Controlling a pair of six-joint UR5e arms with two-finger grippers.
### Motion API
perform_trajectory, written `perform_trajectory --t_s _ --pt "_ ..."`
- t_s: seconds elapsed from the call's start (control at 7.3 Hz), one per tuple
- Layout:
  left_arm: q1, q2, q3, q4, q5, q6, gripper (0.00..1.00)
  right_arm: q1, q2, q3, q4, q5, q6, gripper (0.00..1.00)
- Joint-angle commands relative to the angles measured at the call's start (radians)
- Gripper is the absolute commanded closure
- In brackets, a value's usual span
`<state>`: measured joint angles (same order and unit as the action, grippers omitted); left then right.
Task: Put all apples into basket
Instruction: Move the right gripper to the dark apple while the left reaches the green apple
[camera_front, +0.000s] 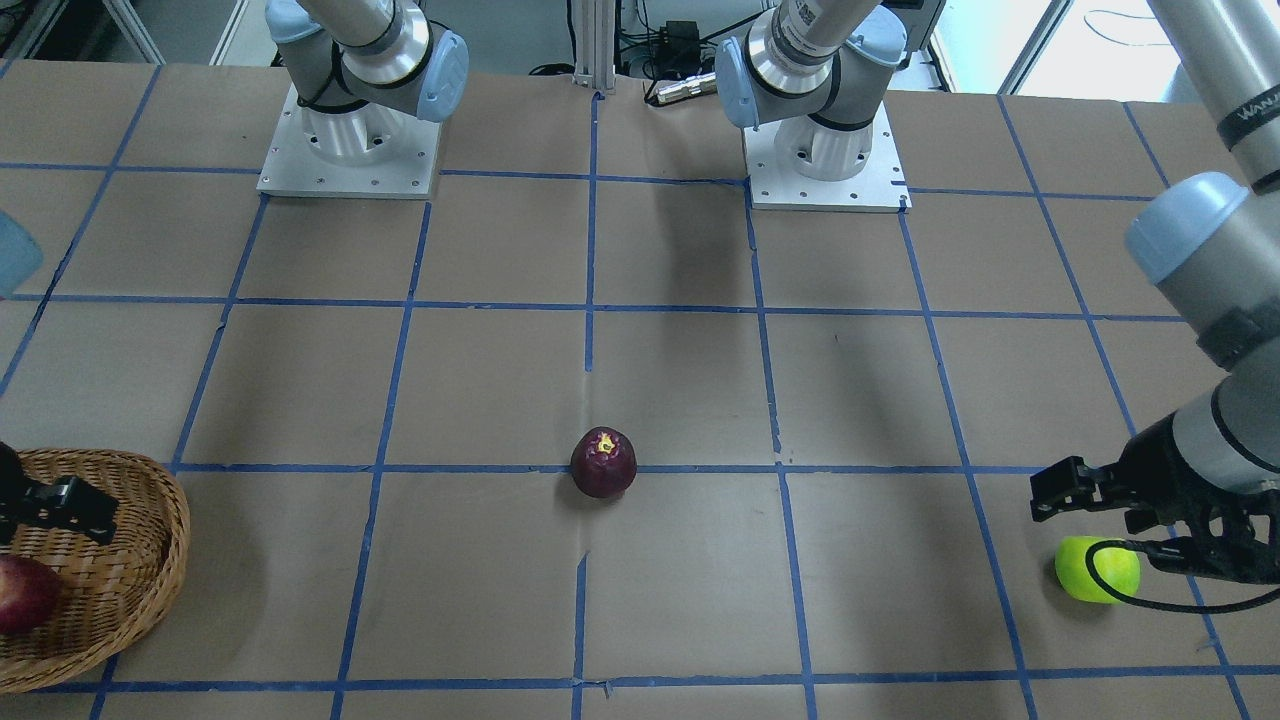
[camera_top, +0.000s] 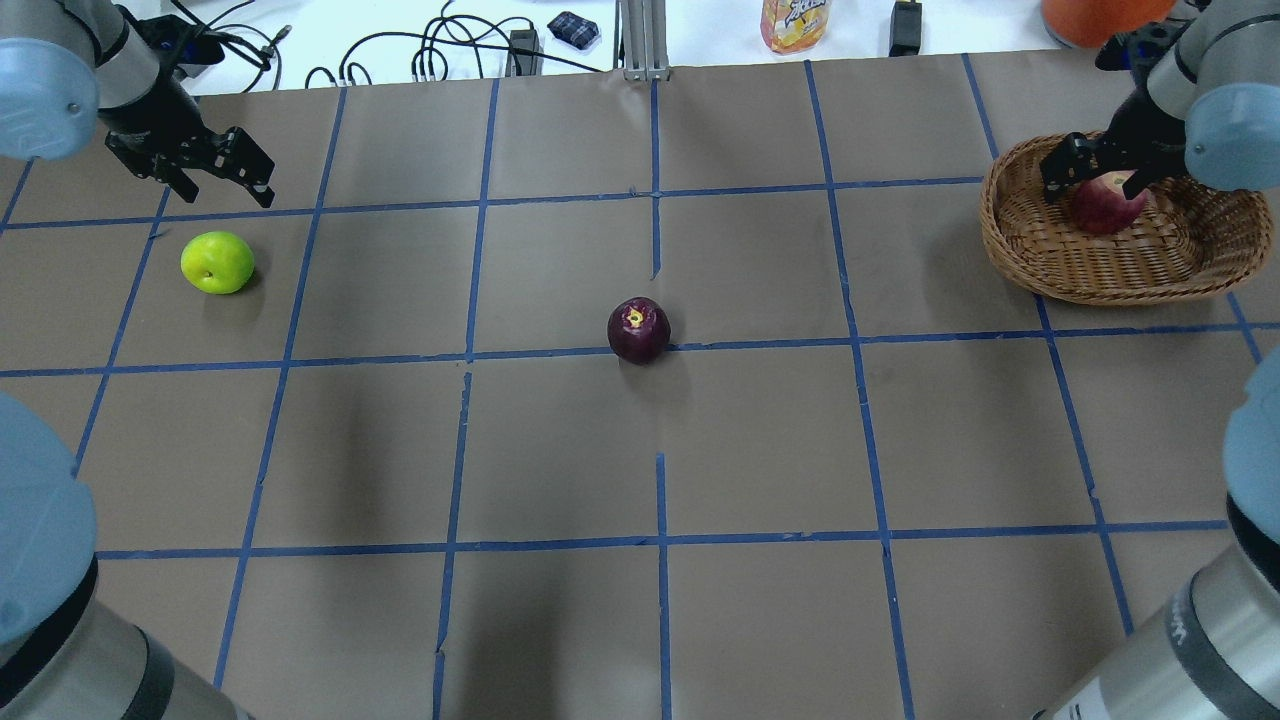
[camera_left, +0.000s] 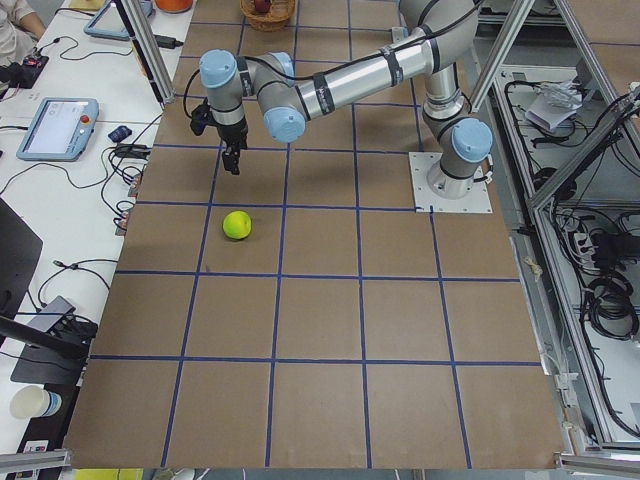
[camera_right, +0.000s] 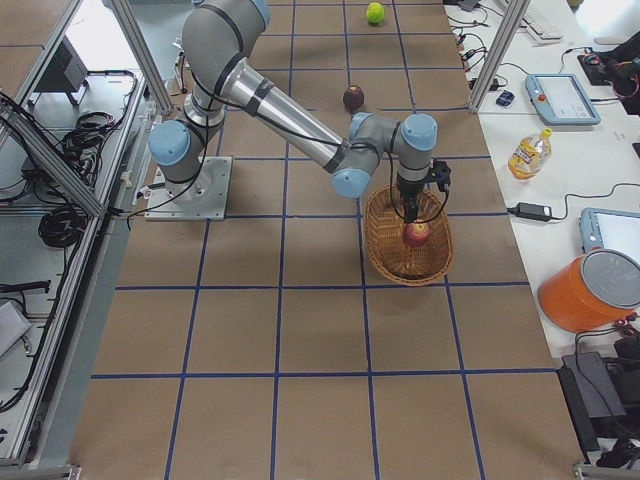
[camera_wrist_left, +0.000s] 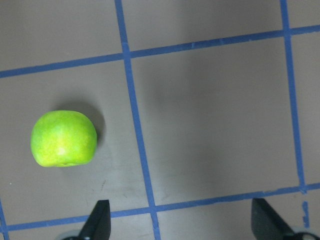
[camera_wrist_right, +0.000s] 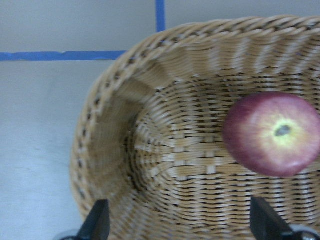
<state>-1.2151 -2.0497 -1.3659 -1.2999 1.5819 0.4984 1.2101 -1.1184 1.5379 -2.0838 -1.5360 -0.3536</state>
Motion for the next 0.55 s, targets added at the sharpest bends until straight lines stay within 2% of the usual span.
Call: perform_trajectory --t_s 0.0,0.27,0.41 --pt "0.061 -0.105 0.088 0.002 0.006 0.071 0.0 0.203 -0.04 -0.008 0.031 -0.01 0.253 0.0" --pt "0.066 -0.139 0.084 -0.016 0.013 0.069 0.0 0.351 -0.034 -0.012 0.031 0.023 0.64 0.03" --pt "0.066 -0.151 0.085 -0.021 0.013 0.069 0.0 0.415 -0.038 -0.013 0.043 0.066 0.709 0.0"
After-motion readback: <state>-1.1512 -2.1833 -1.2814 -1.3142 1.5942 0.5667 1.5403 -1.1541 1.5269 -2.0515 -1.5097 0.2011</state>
